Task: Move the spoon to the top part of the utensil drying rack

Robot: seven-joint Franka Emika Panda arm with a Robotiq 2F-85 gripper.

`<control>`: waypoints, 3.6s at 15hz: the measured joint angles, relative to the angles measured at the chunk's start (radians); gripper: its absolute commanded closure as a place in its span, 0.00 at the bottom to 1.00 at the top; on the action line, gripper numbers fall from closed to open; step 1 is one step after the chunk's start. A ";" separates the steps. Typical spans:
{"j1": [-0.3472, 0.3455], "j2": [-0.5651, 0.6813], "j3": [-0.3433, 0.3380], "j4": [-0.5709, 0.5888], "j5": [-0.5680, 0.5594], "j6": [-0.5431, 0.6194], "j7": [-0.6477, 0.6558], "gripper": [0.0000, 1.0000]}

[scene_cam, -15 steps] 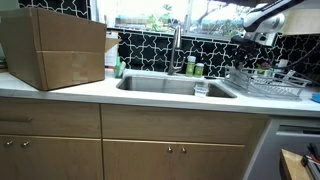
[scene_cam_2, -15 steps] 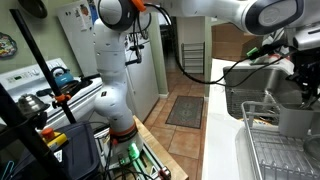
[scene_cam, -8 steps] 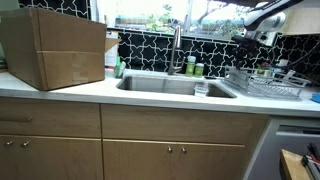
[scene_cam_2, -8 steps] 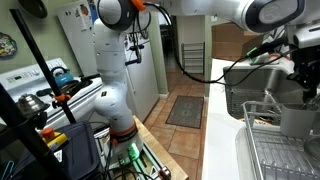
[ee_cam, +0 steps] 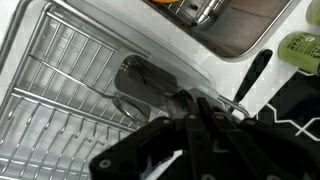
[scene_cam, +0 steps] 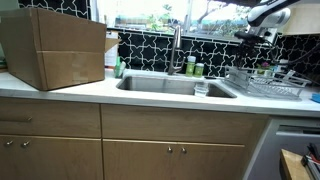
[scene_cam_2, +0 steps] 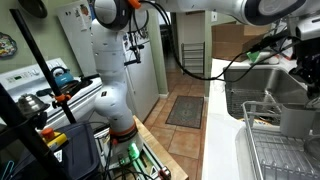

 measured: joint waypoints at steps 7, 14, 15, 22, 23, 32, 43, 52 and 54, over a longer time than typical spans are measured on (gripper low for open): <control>-0.001 -0.104 -0.013 0.007 0.000 -0.059 0.006 0.98; -0.009 -0.152 -0.033 0.046 -0.007 -0.062 0.017 0.98; -0.010 -0.152 -0.037 0.053 -0.010 -0.061 0.021 0.98; -0.036 -0.131 -0.067 0.103 0.017 -0.004 0.031 0.98; -0.038 -0.119 -0.068 0.107 0.036 0.010 0.030 0.98; -0.040 0.009 -0.054 0.136 0.222 0.116 -0.024 0.98; -0.047 0.109 -0.038 0.138 0.270 0.113 -0.072 0.83; -0.048 0.115 -0.037 0.138 0.269 0.107 -0.071 0.10; -0.048 0.095 -0.037 0.138 0.260 0.092 -0.071 0.00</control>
